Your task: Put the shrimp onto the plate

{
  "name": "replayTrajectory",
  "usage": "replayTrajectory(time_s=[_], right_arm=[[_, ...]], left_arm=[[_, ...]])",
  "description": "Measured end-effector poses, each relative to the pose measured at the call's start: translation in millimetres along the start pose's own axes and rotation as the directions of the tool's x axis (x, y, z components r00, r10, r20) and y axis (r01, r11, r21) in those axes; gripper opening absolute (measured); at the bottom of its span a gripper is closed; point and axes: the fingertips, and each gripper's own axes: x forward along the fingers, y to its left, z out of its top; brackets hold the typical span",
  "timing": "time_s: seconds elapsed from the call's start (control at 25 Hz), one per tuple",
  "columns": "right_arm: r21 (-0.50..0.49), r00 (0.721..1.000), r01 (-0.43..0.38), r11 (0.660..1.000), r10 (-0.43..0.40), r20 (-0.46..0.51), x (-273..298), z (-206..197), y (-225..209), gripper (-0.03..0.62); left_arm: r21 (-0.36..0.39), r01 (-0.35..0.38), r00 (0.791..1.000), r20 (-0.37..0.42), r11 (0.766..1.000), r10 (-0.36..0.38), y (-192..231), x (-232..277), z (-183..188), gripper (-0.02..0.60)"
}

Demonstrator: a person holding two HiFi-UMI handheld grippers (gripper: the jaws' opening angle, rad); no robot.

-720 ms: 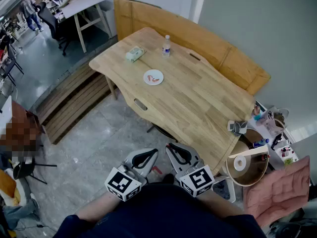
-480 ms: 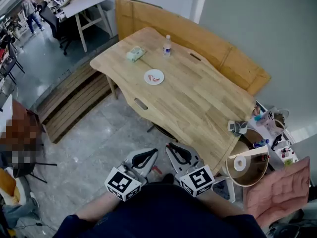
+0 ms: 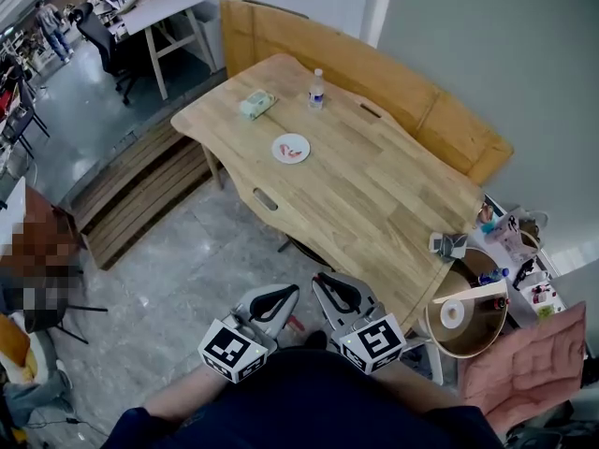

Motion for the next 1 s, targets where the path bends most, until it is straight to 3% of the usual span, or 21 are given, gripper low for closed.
replayTrajectory(time_s=[0.56,1.0], right_arm=[[-0.014,0.998,-0.068,0.998,0.068,0.002,-1.4,-4.7,-34.9,0.052],[-0.019,0.998,-0.051,0.998,0.051,-0.022,44.1,-4.5,-76.0,0.052]], left_arm=[[0.001,-0.071,0.997,0.003,0.997,0.071,-3.7,30.9,-0.1,0.005],[-0.018,-0.073,0.997,0.025,0.997,0.074,48.8,60.5,5.7,0.005]])
